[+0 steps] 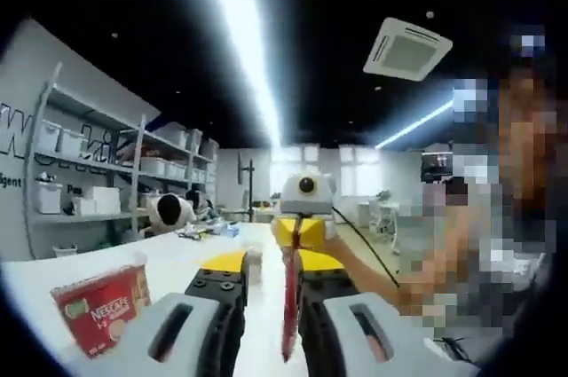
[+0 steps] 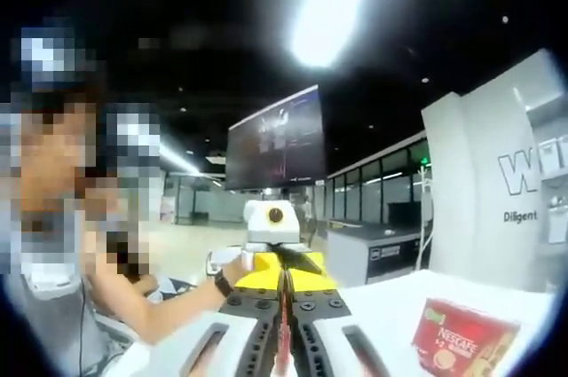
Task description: Tear open the coffee pouch, take out the coffee, and pour the coffee from the pouch into the cup
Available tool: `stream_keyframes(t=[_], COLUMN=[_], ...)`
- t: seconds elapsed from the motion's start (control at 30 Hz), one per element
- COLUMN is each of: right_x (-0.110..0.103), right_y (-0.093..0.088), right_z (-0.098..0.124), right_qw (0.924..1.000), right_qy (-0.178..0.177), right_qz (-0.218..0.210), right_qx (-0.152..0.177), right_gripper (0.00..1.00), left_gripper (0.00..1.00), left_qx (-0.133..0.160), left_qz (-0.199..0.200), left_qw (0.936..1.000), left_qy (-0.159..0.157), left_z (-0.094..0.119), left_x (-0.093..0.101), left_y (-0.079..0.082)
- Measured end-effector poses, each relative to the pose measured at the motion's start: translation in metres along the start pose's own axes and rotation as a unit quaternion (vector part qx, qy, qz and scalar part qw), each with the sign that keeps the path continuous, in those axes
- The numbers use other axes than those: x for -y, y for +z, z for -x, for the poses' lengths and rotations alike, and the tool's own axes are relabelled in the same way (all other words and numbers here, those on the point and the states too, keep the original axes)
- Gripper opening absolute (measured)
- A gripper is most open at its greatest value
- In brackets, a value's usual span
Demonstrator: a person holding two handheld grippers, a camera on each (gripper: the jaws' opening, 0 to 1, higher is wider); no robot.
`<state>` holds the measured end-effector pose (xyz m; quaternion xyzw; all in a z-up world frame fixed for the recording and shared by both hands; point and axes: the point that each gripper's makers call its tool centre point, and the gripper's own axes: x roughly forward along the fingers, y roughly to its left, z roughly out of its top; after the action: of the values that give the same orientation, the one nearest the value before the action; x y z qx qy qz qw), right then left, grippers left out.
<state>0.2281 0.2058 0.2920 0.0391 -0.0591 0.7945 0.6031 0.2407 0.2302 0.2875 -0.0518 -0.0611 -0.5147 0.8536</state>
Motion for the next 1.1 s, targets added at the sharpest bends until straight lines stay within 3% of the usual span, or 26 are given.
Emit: stream_keyframes(t=[0.3, 0.47, 0.63, 1.1], right_x=[-0.011, -0.012, -0.014, -0.019], right_y=[0.001, -0.001, -0.003, -0.007], right_z=[-0.009, -0.009, -0.011, -0.014], right_qw=[0.9998, 0.9996, 0.9994, 0.9986], right_qy=[0.021, 0.026, 0.034, 0.049], right_qz=[-0.004, -0.005, -0.008, -0.007], right_qx=[0.002, -0.002, -0.005, -0.016], right_gripper=[0.02, 0.02, 0.02, 0.02], left_gripper=[0.21, 0.11, 0.08, 0.04], left_qx=[-0.011, -0.002, -0.01, -0.025], left_qz=[-0.019, -0.005, 0.003, 0.01], left_qw=[0.9992, 0.9993, 0.9979, 0.9971], left_qy=[-0.032, -0.038, -0.064, -0.072], left_z=[-0.002, -0.002, -0.003, -0.002], left_x=[0.022, 0.026, 0.04, 0.044], left_y=[-0.003, 0.001, -0.002, -0.008])
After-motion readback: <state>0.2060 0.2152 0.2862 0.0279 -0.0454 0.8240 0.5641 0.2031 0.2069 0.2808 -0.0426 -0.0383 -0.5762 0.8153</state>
